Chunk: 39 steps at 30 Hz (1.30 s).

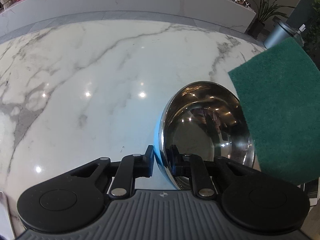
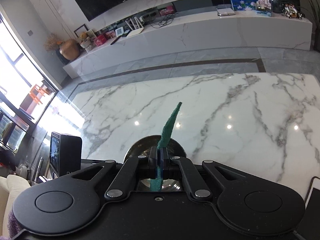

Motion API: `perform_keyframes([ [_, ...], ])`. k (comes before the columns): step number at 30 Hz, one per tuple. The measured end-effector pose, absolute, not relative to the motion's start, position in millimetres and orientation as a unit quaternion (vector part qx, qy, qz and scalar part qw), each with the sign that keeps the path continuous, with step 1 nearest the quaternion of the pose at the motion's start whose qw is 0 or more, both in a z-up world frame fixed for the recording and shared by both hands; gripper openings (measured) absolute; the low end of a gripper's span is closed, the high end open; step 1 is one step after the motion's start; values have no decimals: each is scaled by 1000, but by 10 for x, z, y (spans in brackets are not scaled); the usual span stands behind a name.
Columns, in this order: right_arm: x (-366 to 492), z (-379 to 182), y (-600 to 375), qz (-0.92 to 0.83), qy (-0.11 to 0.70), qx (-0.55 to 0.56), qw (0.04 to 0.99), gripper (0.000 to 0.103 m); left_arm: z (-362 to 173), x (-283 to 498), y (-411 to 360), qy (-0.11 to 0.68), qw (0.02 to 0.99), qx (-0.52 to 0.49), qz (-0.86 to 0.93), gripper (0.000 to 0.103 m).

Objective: Clean bowl
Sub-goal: 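Carry the green pad with the right gripper toward the bowl held by the left tool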

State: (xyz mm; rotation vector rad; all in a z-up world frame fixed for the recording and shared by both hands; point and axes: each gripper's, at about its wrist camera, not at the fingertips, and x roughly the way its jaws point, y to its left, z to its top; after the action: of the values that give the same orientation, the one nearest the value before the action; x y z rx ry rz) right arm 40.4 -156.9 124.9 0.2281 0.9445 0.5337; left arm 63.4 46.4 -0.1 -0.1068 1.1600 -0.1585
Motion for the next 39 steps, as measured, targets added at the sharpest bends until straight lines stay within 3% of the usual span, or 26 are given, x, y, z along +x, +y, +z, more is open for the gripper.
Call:
perform_keyframes([
  [14, 95, 635, -1439, 250, 471, 118, 838, 3, 64, 426, 476, 551, 831, -6, -72, 13],
  [20, 118, 502, -1433, 260, 466, 112, 838, 9, 42, 426, 470, 552, 831, 2, -70, 14],
  [26, 168, 435, -1462, 294, 454, 141, 829, 26, 27, 420, 467, 551, 832, 7, -67, 14],
  [33, 254, 397, -1409, 324, 451, 166, 815, 27, 17, 413, 447, 550, 833, 18, -62, 15],
  [35, 282, 350, -1389, 335, 459, 185, 802, 27, 20, 411, 425, 549, 832, 23, -67, 15],
  [36, 290, 321, -1362, 341, 462, 192, 796, 23, 19, 410, 418, 550, 832, 23, -69, 15],
  [38, 283, 302, -1312, 335, 467, 185, 797, 4, 17, 408, 405, 550, 832, 22, -71, 15],
  [39, 279, 296, -1289, 331, 470, 180, 798, 4, 17, 409, 404, 550, 832, 23, -71, 15],
])
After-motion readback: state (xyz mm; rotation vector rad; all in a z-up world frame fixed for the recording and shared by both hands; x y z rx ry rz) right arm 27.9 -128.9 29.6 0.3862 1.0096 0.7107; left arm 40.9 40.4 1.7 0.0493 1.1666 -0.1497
